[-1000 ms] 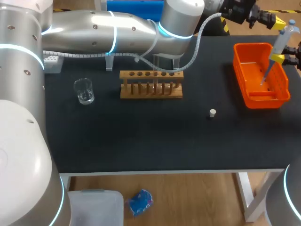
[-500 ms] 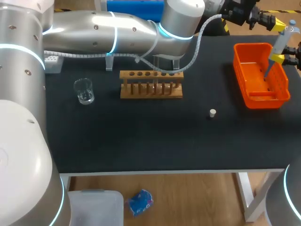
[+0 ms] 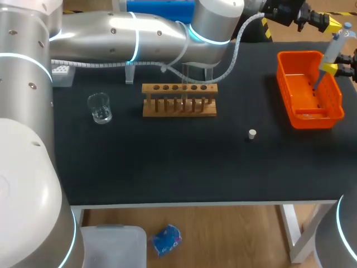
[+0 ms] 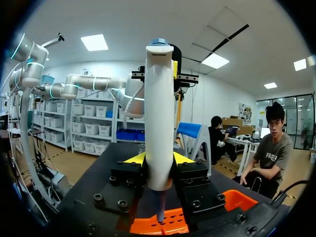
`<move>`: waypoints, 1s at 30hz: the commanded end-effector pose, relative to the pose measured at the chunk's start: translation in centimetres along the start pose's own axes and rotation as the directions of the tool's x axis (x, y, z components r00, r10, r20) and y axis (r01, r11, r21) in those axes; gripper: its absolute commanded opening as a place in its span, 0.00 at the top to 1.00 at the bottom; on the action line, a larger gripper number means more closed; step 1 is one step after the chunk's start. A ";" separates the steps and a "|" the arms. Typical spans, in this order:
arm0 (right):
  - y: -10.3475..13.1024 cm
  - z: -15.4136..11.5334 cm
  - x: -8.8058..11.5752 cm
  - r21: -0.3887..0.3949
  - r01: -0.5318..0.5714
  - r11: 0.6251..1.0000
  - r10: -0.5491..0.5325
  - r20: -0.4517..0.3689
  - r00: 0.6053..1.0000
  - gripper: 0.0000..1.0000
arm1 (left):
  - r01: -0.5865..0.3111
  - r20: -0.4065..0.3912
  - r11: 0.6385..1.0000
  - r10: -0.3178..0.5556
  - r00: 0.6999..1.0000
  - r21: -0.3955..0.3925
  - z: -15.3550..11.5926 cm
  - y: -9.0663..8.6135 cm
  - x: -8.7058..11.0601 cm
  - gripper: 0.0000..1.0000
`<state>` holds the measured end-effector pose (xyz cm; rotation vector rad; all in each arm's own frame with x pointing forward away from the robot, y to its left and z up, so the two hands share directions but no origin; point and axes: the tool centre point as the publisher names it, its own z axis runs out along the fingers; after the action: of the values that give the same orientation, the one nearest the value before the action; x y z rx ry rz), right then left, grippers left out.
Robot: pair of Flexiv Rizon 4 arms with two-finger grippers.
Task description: Invert the test tube, pick up the pipette, mount the tip to pipette, aspirate from beaker and dispense into the tube, eject the tip, return the pipette, and cap with the stopper.
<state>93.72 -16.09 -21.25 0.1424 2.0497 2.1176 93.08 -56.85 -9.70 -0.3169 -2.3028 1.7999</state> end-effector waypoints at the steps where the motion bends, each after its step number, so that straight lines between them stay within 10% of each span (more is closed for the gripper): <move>1: 0.1 -0.1 -0.1 0.000 0.000 1.000 0.000 -0.004 1.000 1.00 | 0.001 0.004 1.000 -0.001 1.000 -0.002 -0.1 0.0 0.2 1.00; 26: 0.1 -0.1 -0.1 0.000 0.000 1.000 0.000 -0.004 1.000 1.00 | -0.002 0.071 0.999 0.005 0.997 -0.044 -4.8 0.0 4.2 1.00; 28: 0.1 -0.1 -0.1 0.000 0.000 1.000 0.000 -0.004 1.000 1.00 | 0.000 0.074 0.999 0.004 0.997 -0.052 -5.3 0.2 5.0 0.08; 30: 0.1 -0.1 -0.1 0.000 0.000 1.000 0.000 -0.004 1.000 1.00 | 0.008 0.083 0.999 -0.003 0.997 -0.053 -5.9 0.5 5.8 0.00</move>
<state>93.73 -16.08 -21.18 0.1423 2.0500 2.1178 90.75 -51.53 -8.94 -0.2817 -2.3843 1.7629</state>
